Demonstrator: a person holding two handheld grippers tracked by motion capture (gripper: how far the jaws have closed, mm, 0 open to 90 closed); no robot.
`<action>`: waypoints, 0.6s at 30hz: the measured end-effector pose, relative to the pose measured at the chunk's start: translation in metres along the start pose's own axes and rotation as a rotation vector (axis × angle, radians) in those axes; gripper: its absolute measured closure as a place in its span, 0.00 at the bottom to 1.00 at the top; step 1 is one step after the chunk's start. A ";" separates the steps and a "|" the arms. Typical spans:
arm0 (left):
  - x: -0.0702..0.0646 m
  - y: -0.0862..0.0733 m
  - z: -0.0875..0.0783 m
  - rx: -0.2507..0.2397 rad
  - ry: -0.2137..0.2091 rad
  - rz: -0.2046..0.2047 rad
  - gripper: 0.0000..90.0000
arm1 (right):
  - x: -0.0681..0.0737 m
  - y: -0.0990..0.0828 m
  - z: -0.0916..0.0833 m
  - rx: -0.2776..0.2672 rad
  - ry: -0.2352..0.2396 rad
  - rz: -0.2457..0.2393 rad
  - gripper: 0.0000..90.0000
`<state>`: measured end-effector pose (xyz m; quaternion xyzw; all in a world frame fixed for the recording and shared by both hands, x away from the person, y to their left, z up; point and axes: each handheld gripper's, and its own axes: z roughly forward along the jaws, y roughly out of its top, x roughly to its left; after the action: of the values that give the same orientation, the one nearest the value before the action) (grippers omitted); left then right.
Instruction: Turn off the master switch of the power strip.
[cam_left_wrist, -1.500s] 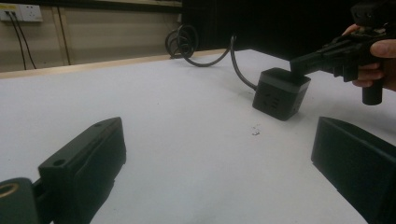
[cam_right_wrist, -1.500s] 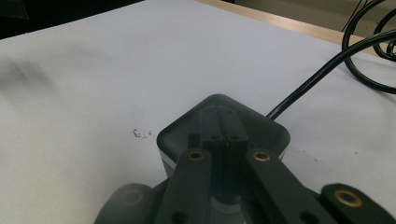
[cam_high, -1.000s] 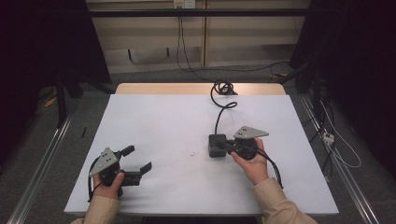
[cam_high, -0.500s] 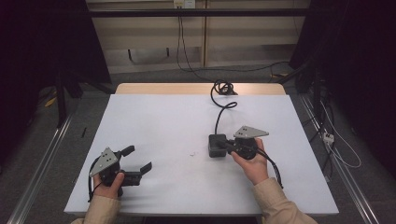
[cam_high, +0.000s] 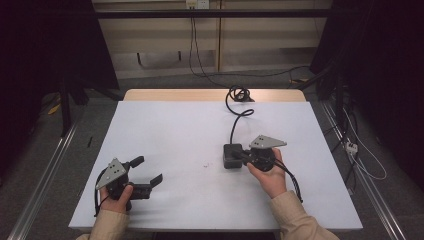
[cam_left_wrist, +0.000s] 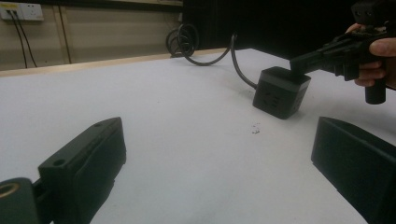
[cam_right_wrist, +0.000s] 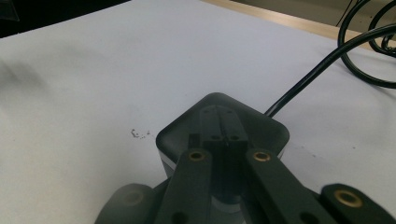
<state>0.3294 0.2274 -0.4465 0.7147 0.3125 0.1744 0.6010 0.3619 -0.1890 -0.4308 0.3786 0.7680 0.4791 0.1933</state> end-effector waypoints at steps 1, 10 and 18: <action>0.000 0.000 0.000 0.000 0.000 0.000 0.03 | 0.000 0.000 0.000 0.000 -0.002 -0.001 1.00; -0.001 0.000 0.000 -0.001 0.002 0.002 0.03 | 0.002 -0.001 0.000 0.003 -0.007 -0.002 1.00; 0.001 0.001 -0.001 0.000 0.001 0.006 0.03 | 0.002 -0.001 0.000 -0.002 -0.005 0.006 1.00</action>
<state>0.3292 0.2288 -0.4453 0.7155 0.3107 0.1766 0.6003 0.3605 -0.1876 -0.4317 0.3821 0.7658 0.4794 0.1941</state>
